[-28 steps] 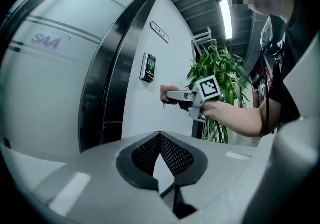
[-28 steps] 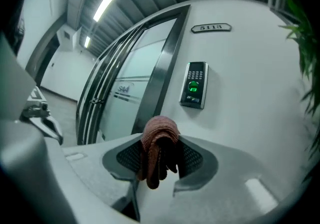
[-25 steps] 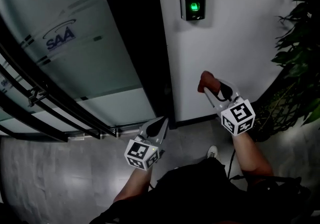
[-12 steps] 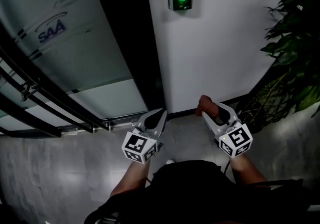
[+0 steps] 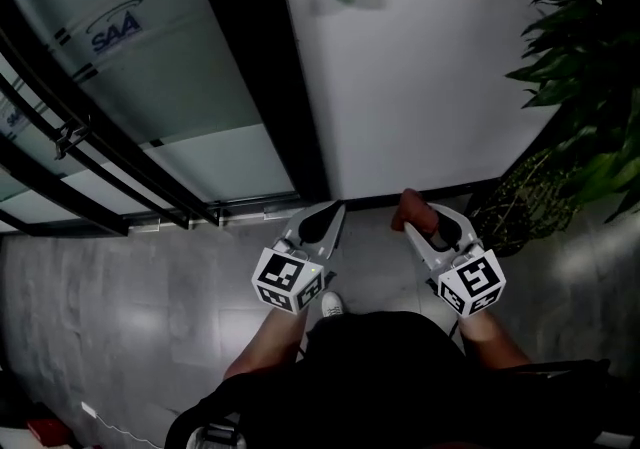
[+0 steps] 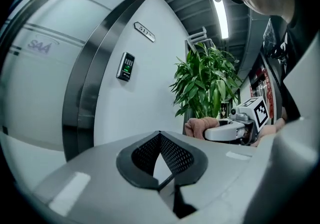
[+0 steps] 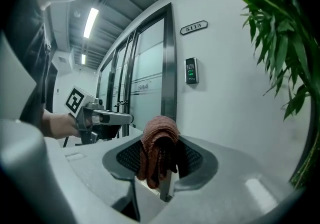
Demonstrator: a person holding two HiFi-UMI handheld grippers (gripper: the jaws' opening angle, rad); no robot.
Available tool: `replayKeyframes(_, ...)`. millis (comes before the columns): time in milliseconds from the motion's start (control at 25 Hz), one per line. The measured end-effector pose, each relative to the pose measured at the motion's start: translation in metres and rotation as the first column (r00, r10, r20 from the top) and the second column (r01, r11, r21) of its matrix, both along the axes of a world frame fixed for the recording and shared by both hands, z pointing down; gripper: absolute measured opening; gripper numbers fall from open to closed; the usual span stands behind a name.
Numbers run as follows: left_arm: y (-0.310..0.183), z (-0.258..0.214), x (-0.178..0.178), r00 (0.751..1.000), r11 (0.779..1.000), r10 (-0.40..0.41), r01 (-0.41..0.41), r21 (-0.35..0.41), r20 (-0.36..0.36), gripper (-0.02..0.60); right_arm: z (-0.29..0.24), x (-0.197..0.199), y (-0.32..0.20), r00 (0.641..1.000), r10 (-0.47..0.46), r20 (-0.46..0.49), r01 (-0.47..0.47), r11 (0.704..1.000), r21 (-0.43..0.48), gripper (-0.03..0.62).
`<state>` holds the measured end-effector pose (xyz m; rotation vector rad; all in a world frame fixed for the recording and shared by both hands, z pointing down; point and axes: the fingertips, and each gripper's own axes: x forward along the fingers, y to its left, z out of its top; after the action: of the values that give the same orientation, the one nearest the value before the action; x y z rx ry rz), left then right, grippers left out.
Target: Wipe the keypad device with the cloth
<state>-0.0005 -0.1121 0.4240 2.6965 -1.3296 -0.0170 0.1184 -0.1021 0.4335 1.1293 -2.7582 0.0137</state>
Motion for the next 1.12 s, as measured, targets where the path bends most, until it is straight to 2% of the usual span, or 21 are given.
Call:
replayKeyframes(360,0.039,0.008,0.027,0.998,0.998,-0.053,0.053,-0.023,0.018,0.015,0.009,0.033,0.034,0.999,-0.046,-0.007,0.046,0.999,-0.004,0.149)
replayKeyframes(600,0.048,0.006,0.032,0.996,0.996,-0.086,0.087,-0.004,0.020,0.015,0.011,0.043,0.041,0.999,-0.046,0.010,0.046,0.999,-0.005,0.149)
replayKeyframes(1120,0.050,0.000,0.041,0.997,0.998,-0.067,0.067,0.005,0.031,0.015,0.011,0.044,0.039,0.999,-0.040,0.002,0.040,0.999,-0.004,0.147)
